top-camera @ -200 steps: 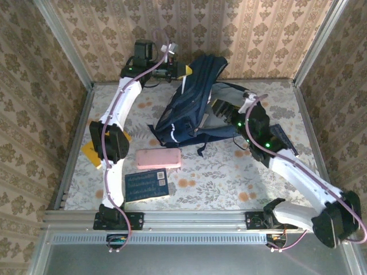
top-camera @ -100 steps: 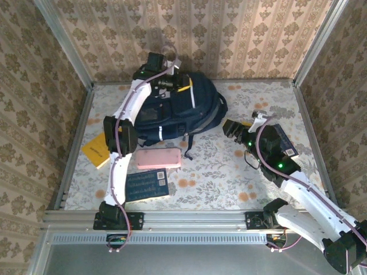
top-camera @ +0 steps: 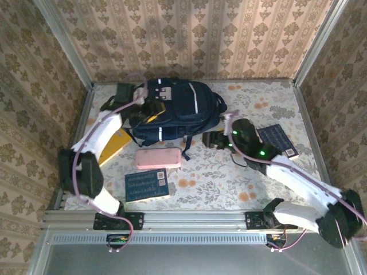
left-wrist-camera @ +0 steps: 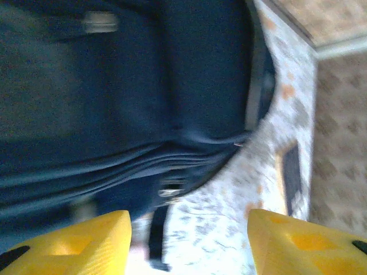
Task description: Pack books, pencil case, and school supplies into a backpack
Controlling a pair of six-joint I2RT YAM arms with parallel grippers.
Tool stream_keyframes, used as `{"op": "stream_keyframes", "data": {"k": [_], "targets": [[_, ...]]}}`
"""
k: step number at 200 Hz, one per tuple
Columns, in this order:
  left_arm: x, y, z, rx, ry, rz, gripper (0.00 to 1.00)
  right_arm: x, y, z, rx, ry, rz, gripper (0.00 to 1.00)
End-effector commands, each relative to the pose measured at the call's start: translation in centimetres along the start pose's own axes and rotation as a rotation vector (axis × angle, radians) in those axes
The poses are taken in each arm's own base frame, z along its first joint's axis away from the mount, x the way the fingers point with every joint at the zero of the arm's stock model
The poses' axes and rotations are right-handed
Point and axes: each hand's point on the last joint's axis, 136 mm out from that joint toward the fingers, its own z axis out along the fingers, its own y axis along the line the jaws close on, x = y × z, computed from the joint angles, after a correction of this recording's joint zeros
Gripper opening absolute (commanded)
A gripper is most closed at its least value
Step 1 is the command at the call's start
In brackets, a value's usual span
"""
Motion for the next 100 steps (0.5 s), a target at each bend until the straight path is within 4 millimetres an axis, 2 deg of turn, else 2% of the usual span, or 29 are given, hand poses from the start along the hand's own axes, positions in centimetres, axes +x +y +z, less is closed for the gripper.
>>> {"op": "stream_keyframes", "data": {"k": [1, 19, 42, 74, 100], "targets": [[2.7, 7.2, 0.4, -0.157, -0.015, -0.223, 0.58, 2.2, 3.1, 3.4, -0.1, 0.154, -0.117, 0.81], [5.6, 11.4, -0.6, -0.267, 0.006, -0.31, 0.58, 4.1, 4.0, 7.3, -0.129, 0.27, -0.131, 0.82], [8.5, 14.3, -1.6, -0.312, 0.006, -0.396, 0.58, 5.7, 4.8, 11.2, -0.14, 0.389, -0.177, 0.82], [11.6, 15.3, -2.6, -0.313, 0.027, -0.447, 0.59, 7.0, 5.0, 15.2, -0.141, 0.502, -0.201, 0.84], [13.5, 15.3, -2.0, -0.256, 0.061, -0.496, 0.59, 8.5, 5.6, 16.7, -0.188, 0.586, -0.184, 0.84]]}}
